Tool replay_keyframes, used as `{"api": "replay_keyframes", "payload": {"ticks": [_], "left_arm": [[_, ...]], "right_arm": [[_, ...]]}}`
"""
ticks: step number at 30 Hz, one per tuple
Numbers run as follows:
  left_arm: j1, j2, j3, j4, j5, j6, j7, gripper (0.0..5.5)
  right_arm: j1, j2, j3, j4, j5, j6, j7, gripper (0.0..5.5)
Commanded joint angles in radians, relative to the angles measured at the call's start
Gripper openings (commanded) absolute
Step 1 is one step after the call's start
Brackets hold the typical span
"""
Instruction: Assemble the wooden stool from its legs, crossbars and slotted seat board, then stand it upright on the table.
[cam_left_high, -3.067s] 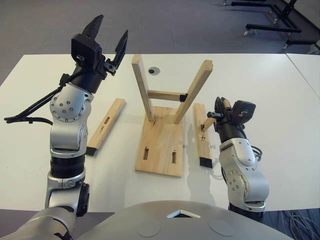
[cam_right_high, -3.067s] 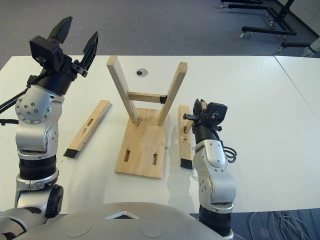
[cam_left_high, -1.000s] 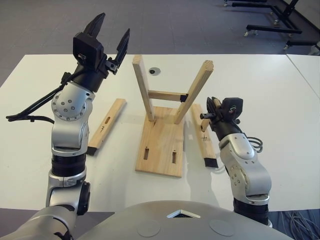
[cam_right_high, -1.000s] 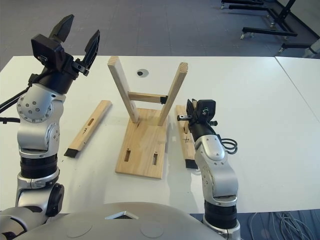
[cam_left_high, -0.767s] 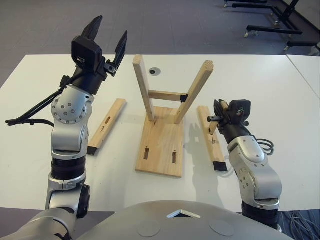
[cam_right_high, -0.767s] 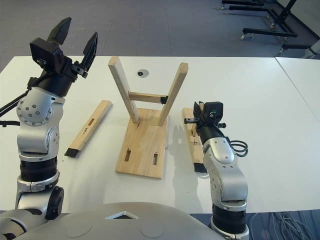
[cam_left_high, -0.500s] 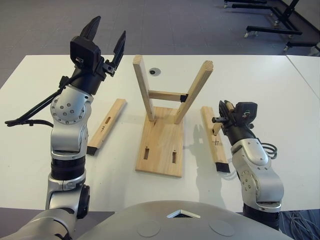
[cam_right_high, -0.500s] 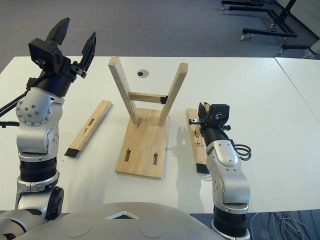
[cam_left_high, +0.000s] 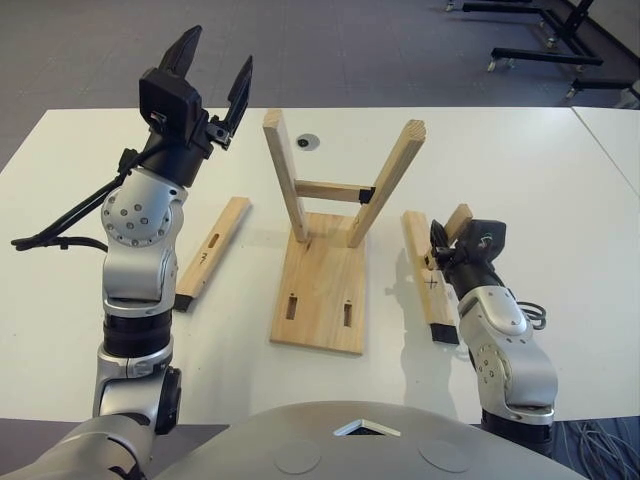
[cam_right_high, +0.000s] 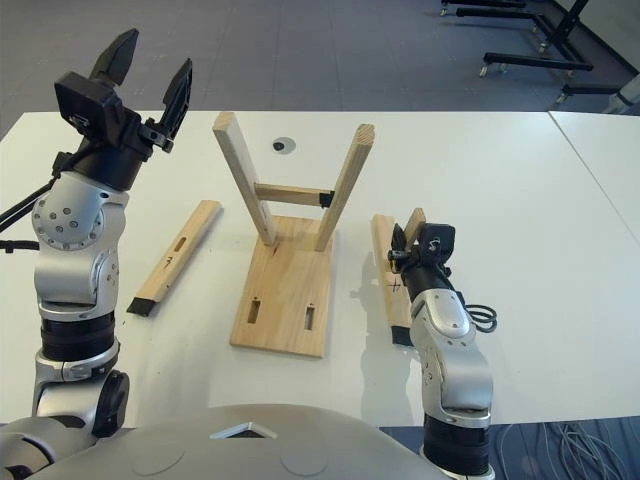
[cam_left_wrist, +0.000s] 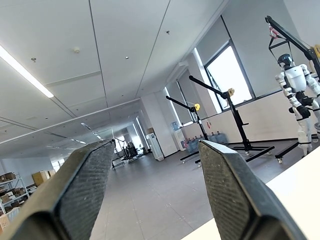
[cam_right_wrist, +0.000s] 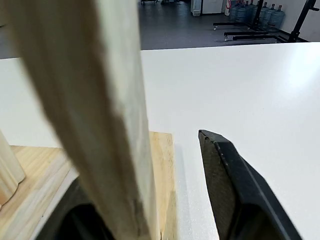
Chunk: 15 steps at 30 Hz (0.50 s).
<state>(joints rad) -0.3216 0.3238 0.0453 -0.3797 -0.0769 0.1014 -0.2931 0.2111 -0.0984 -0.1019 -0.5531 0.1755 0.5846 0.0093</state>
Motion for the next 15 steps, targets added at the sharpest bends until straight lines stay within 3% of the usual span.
{"api": "replay_keyframes", "payload": {"ticks": [1, 6, 15], "left_arm": [[-0.006, -0.002, 0.001, 0.001, 0.005, -0.006, 0.005, 3.01], [0.004, -0.004, 0.002, 0.001, 0.009, -0.006, 0.009, 3.01], [0.021, -0.005, 0.002, 0.002, 0.016, -0.007, 0.018, 3.01]], "right_arm": [[-0.016, 0.001, -0.014, -0.007, 0.025, -0.015, 0.024, 2.78], [-0.045, 0.001, -0.036, -0.065, 0.08, -0.036, 0.058, 3.64], [-0.128, -0.005, -0.078, -0.159, 0.187, -0.034, 0.066, 3.64]]}}
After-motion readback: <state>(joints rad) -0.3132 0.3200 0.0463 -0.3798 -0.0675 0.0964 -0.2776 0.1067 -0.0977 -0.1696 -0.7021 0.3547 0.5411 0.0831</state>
